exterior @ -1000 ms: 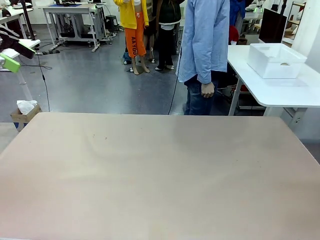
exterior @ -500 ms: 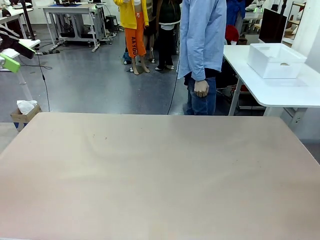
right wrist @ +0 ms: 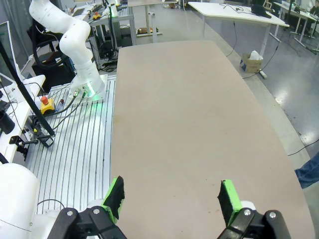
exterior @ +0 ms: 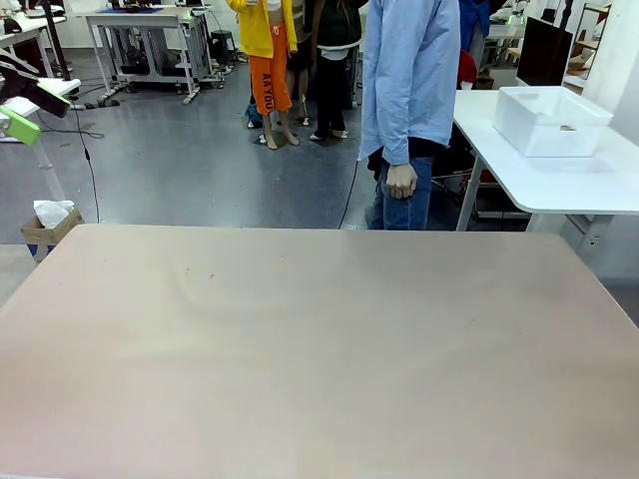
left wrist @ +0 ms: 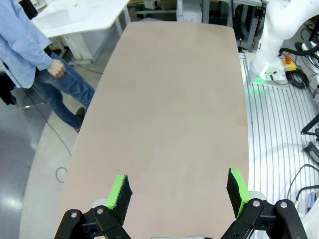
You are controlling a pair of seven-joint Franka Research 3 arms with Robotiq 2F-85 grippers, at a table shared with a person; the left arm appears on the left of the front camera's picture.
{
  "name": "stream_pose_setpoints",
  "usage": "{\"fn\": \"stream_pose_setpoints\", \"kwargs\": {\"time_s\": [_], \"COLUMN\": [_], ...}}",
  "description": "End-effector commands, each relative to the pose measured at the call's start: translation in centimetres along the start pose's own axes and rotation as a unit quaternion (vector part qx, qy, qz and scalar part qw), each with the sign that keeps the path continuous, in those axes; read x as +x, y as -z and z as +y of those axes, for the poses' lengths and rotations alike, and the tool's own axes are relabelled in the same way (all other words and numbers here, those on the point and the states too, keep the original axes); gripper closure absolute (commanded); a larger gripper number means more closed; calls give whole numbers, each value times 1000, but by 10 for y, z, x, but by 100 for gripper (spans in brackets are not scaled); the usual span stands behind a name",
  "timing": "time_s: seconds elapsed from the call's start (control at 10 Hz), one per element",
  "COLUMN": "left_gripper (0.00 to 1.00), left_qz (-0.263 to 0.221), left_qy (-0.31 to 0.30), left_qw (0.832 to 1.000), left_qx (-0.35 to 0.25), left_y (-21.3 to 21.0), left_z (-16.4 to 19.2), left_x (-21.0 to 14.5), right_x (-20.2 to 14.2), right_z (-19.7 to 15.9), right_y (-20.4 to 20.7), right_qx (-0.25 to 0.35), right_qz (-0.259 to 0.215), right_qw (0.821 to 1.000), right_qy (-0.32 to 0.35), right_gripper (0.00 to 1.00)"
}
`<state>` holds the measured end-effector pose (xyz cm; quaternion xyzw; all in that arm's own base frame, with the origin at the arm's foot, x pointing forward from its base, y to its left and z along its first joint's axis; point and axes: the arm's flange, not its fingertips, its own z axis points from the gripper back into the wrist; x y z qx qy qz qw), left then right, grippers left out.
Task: Stack the cups and store them in the basket.
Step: Place the stack of Reusable plastic cups into the Pantry Basket.
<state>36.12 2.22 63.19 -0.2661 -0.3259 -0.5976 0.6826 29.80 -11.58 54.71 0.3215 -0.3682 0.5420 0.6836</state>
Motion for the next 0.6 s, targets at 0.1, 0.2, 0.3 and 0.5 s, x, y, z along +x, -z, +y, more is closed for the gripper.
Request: {"fn": "stream_pose_setpoints", "kwargs": {"time_s": [0.1, 0.2, 0.3, 0.5], "left_gripper": [0, 0, 0, 0], "left_qz": [-8, -8, -8, -8], "left_qy": [-3, -3, -3, -3], "left_qw": [1000, 1000, 1000, 1000], "left_qx": [-1, -1, -1, -1], "left_y": [0, 0, 0, 0], "left_z": [-1, -1, -1, -1], "left_x": [2, 2, 2, 2], "right_x": [-1, -1, -1, -1], "right_z": [1, 1, 1, 1], "right_y": [0, 0, 0, 0], "right_qx": [0, 0, 0, 0], "right_qz": [-11, -11, -11, -11], "right_qw": [1000, 1000, 1000, 1000], "right_qy": [-11, -11, -11, -11], "right_gripper": [0, 0, 0, 0]}}
